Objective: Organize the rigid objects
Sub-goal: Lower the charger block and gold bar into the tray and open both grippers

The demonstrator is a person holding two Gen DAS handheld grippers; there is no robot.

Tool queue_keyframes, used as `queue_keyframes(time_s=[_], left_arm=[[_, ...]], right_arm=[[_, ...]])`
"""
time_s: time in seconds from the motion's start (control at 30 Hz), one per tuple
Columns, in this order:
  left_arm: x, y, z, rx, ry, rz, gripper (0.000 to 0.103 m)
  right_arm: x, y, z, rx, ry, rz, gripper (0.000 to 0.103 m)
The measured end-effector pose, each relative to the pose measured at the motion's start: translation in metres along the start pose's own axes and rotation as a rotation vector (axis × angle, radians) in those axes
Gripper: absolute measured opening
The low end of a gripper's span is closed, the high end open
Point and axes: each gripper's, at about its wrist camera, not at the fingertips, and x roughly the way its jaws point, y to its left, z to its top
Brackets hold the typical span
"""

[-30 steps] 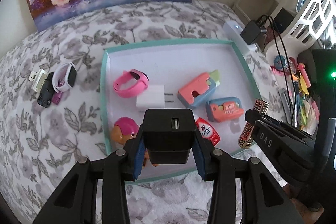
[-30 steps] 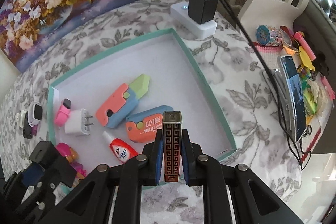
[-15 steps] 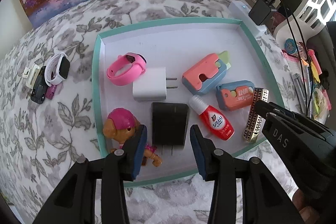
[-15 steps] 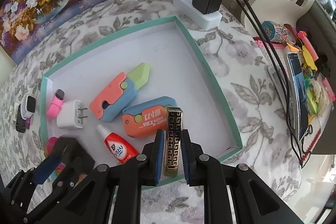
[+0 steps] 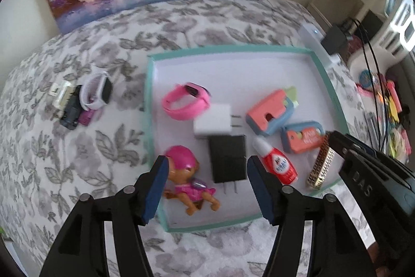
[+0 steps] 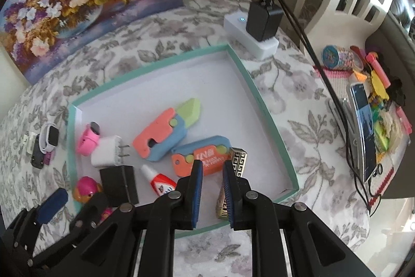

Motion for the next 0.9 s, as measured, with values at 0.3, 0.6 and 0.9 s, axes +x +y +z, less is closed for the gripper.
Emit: queue_keyframes(time_s=[0.3, 0.6, 0.9], left_arm=[[-0.006, 0.04, 0.007, -0.131, -0.029, 0.065, 0.079], [0.005, 0.059, 0.007, -0.184, 0.007, 0.114, 0.079], [0.012, 0.074, 0.005, -0.226, 0.035, 0.123, 0.097]], right_arm=[[0.002, 0.019, -0.002, -0.04, 0.011, 0.033, 0.023], [0.004, 0.035, -0.005, -0.075, 0.007, 0.045, 0.064], [0.012, 0.04, -0.006, -0.086, 0.025, 0.039, 0.085]])
